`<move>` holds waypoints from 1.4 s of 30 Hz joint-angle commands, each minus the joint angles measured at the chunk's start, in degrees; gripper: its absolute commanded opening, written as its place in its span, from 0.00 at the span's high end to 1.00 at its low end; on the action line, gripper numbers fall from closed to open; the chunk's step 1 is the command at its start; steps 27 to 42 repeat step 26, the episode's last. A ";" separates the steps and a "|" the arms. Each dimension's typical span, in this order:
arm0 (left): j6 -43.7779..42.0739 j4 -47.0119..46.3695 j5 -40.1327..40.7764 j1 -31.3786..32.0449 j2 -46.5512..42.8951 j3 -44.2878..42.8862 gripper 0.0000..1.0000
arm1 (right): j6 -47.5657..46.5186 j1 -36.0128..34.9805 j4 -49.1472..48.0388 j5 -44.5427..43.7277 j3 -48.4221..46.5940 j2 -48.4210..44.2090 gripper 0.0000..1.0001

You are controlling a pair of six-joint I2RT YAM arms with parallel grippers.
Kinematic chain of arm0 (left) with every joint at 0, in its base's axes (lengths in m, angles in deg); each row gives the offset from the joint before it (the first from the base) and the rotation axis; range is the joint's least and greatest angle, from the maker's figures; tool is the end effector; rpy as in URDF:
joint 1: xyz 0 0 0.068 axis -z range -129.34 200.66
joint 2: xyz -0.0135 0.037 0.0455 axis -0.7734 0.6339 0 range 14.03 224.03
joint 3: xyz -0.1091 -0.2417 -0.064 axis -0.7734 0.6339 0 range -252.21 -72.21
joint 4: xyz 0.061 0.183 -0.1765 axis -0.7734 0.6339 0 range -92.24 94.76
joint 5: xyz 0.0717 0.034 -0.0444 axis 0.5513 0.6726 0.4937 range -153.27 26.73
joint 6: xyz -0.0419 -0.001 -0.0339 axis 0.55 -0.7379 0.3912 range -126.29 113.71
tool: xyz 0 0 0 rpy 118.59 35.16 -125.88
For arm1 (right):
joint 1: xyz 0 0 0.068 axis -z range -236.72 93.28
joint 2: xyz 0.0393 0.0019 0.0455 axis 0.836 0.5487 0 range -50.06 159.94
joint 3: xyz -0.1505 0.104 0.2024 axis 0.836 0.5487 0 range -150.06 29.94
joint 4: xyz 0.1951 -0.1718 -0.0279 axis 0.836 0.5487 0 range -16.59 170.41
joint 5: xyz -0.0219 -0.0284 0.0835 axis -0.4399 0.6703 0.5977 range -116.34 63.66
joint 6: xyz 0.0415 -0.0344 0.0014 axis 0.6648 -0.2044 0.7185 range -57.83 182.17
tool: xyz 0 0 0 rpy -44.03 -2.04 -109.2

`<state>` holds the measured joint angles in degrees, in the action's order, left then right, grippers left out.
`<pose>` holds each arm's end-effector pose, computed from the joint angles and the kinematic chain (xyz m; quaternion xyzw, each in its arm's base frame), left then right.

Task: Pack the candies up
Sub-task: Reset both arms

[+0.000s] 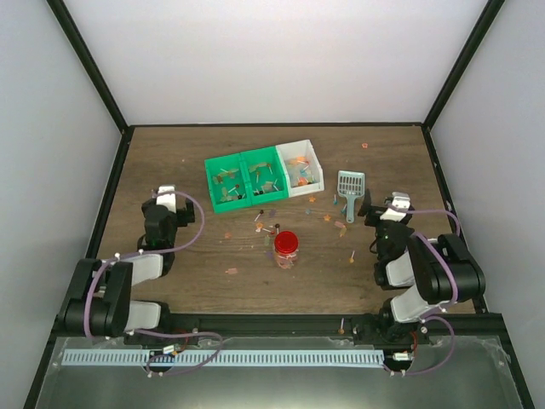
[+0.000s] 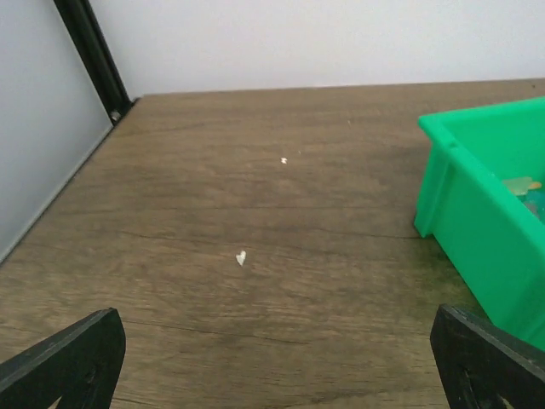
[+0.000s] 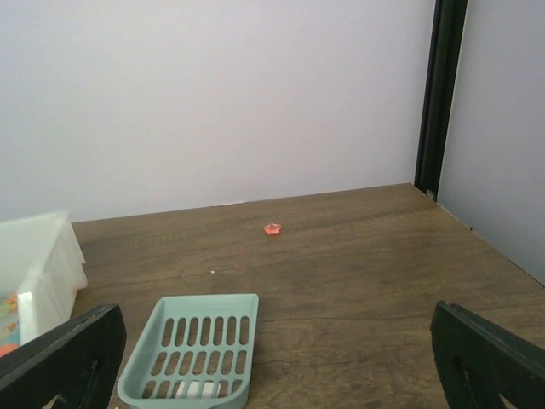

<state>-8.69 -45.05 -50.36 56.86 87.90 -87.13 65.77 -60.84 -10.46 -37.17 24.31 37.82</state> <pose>0.2285 -0.0168 0.1579 -0.0078 0.7971 0.0700 0.5997 0.2115 0.0086 0.1458 0.0645 0.6942 -0.0177 0.7167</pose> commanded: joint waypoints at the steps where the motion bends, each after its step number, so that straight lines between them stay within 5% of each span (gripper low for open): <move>1: 1.75 -7.26 -4.23 -1.62 4.11 -2.88 0.00 | 0.27 0.78 -5.76 0.99 1.05 0.37 0.00; 12: 5.99 -6.40 -10.12 -10.81 10.13 -8.09 0.00 | 0.49 0.74 -2.14 0.95 -0.21 -0.47 0.00; 15: 7.65 -12.34 -12.24 -12.06 12.36 -6.69 0.00 | 0.50 0.72 -1.82 0.95 -0.36 -0.53 0.00; 42: 5.95 -13.77 -15.11 -12.11 11.92 -5.56 0.00 | 0.54 0.76 -0.69 0.99 -0.84 -0.68 0.00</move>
